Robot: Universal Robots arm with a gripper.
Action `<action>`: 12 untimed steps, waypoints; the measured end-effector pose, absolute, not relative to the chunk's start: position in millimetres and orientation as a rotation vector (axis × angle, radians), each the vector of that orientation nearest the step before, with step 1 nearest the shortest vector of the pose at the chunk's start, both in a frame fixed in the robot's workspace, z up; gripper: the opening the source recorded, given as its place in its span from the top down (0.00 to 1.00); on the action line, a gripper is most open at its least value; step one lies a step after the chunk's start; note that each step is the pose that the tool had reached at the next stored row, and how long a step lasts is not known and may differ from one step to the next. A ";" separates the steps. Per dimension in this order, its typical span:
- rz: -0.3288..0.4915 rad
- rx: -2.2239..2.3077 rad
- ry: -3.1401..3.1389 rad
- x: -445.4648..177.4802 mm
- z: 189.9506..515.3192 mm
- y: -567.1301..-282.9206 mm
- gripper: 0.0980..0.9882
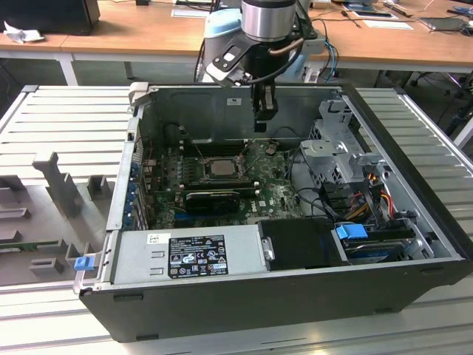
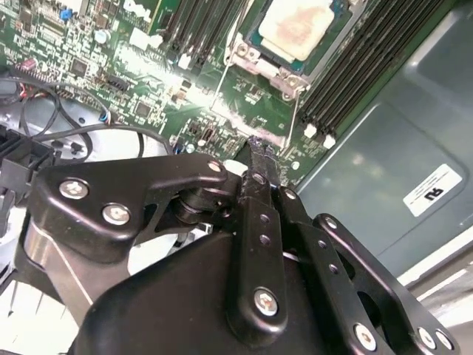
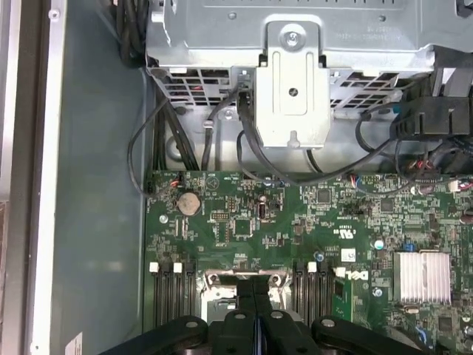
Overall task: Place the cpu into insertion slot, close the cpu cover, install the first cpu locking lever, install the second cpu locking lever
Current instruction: 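Close the cpu cover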
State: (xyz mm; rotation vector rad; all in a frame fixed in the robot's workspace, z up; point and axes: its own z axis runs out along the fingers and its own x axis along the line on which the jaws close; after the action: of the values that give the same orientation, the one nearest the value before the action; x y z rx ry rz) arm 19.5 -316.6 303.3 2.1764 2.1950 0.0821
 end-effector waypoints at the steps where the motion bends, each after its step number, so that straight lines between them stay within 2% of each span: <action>1: 0.082 2.176 2.195 21.5 302.9 -316.7 0.99; 12: 0.082 2.176 2.195 29.1 295.0 -316.7 0.99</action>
State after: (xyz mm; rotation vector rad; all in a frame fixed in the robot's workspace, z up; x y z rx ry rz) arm 29.1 -316.7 295.0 2.1763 2.1954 0.0822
